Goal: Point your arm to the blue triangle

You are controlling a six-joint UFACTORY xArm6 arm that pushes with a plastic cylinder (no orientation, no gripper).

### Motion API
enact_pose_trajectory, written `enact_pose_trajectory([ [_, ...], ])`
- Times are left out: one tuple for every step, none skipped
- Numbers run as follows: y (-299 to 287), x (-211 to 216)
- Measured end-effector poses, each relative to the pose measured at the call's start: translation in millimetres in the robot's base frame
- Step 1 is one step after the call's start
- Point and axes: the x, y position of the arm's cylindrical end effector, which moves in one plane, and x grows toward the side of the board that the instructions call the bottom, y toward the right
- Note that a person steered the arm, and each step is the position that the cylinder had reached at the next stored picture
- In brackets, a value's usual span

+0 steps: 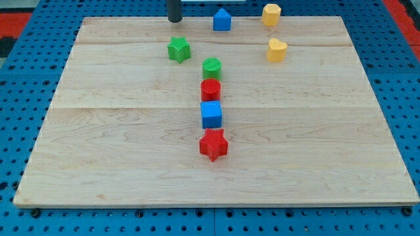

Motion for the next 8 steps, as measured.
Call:
enact_pose_trajectory([
  [29, 3],
  [89, 51],
  [148, 59],
  [241, 31],
  [332, 5],
  [336, 1],
  [330, -1],
  [323, -1],
])
